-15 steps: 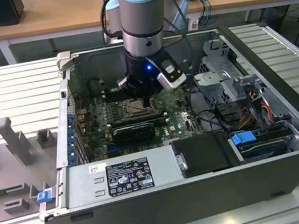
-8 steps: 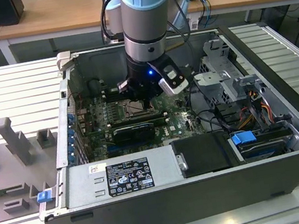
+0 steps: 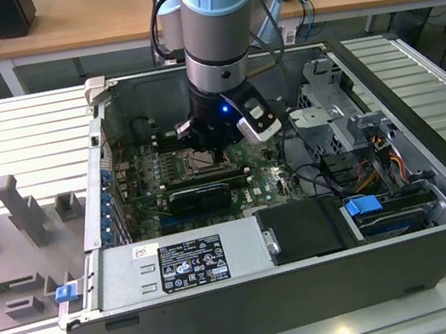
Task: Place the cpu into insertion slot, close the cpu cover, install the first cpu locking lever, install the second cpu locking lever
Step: 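Install the second cpu locking lever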
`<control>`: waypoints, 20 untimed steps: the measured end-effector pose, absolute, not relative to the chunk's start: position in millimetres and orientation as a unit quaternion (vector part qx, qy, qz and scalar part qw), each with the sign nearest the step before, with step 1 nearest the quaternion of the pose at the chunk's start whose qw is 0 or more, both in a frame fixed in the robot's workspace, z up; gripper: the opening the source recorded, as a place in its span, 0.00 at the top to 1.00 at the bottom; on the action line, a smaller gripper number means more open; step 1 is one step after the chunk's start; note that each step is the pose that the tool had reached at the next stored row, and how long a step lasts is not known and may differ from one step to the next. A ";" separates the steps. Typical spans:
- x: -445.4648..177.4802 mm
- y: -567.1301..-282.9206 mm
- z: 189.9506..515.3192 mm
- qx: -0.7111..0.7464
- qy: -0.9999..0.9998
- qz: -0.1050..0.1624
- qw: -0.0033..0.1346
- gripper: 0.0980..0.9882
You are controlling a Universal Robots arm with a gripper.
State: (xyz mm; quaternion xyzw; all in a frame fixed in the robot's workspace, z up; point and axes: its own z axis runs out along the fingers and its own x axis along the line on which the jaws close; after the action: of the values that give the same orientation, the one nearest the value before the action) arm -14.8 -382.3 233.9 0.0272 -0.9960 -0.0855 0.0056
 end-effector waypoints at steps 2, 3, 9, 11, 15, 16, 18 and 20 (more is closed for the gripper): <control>-15.0 -382.6 233.9 0.027 -0.996 -0.087 0.008 0.99; -15.3 -382.5 233.9 0.027 -0.996 -0.088 0.008 0.99; -30.4 -384.5 233.6 0.027 -0.996 -0.088 0.008 0.99; -37.5 -386.5 233.2 0.029 -0.996 -0.088 0.008 0.99; -42.9 -387.3 231.7 0.032 -0.995 -0.091 0.008 0.99; -43.8 -387.2 231.6 0.032 -0.995 -0.092 0.008 0.99; -44.7 -387.3 231.5 0.032 -0.995 -0.092 0.008 0.99; -45.5 -387.3 231.3 0.032 -0.995 -0.092 0.008 0.99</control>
State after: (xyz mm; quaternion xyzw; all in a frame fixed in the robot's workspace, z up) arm -45.5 -387.3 231.3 0.0322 -0.9952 -0.0917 0.0080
